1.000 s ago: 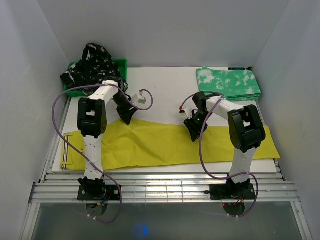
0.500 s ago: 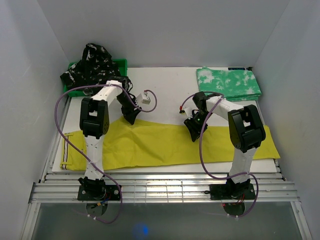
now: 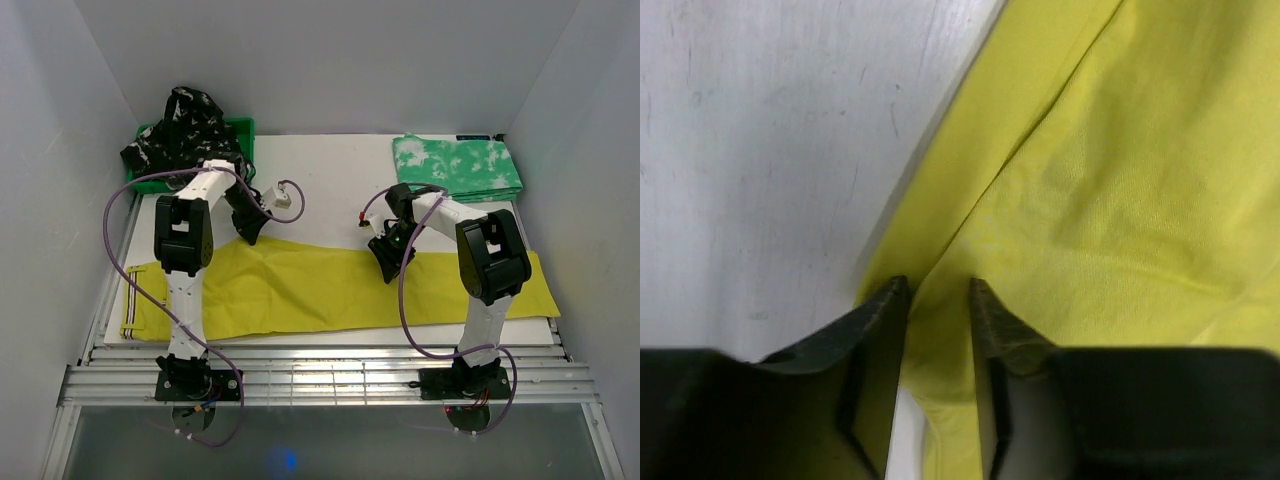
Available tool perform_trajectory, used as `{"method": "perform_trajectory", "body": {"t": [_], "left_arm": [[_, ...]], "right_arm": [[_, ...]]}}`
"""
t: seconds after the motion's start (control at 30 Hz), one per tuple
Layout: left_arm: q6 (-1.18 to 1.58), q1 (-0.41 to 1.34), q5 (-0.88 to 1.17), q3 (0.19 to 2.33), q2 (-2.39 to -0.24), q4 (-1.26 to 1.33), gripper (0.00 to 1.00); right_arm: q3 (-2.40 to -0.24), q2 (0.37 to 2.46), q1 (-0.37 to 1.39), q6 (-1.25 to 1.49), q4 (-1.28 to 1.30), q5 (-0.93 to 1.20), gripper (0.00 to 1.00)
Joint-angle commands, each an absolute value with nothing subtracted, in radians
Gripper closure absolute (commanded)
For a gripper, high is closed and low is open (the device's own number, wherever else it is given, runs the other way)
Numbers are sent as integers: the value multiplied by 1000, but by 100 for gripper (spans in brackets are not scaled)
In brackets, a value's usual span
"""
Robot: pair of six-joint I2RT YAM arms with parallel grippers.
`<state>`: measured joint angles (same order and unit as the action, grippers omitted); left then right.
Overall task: Fold and stack the trousers
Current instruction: Fold the trousers
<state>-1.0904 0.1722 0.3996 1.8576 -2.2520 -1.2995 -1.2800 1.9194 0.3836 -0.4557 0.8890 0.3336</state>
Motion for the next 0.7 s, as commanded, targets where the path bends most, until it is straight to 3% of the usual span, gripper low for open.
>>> {"method": "perform_trajectory", "body": {"t": [0.0,0.2,0.67], "left_arm": [[-1120,161,393,1885,-2241,-1325,64],[-1097,158,403,1927,-2244,-1306,100],[-1002,75,324,1965,-2246,-1131,100]], "right_arm": [[-1246,1971,383,-472,874,273,58],[-1241,1971,382,-474,874,262,58],[-1210,1959,379,-466,859,236,59]]}}
